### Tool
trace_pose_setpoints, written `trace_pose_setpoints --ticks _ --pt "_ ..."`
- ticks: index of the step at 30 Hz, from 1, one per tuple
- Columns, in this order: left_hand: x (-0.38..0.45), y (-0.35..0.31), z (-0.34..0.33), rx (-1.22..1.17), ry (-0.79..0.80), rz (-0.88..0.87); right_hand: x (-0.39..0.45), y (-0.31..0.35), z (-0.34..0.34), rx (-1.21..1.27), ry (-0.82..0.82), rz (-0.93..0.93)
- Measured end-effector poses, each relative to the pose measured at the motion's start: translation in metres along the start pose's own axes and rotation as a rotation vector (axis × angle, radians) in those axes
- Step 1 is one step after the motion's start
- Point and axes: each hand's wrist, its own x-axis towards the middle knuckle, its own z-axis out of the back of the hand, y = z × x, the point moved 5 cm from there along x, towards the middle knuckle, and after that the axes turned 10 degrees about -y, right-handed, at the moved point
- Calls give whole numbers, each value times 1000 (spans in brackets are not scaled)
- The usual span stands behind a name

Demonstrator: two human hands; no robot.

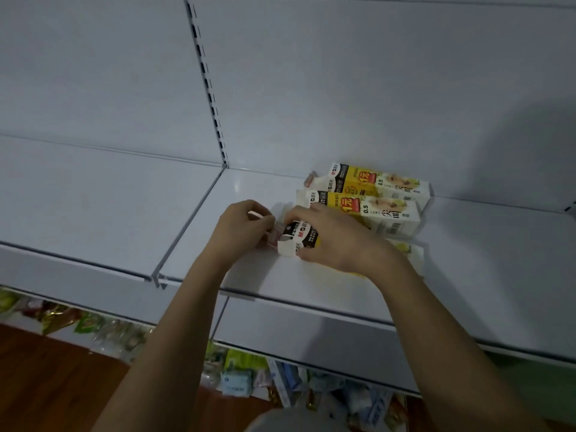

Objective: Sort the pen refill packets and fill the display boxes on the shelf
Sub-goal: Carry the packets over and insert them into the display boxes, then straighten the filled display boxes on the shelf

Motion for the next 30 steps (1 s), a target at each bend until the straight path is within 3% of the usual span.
trace_pose_setpoints --ticks 4,8,13,19,22,26,30 --pt "-8 -20 6 -139 61 3 6 2 2 9 -58 32" --pt "-9 -61 21 -273 -42 -151 10 13 28 134 -295 79" --pt "-15 -112 27 -366 -36 -330 2 23 60 445 -585 82" --pt "-17 -134 19 -266 63 -438 -8 11 64 675 -671 -44" --pt "-17 -135 16 -281 25 -451 -10 5 60 705 -705 -65" --pt "-15 -128 14 -471 -45 -338 -8 7 60 703 -707 -66" --pt "-14 -126 12 -517 -55 -321 -3 13 60 747 -706 -110"
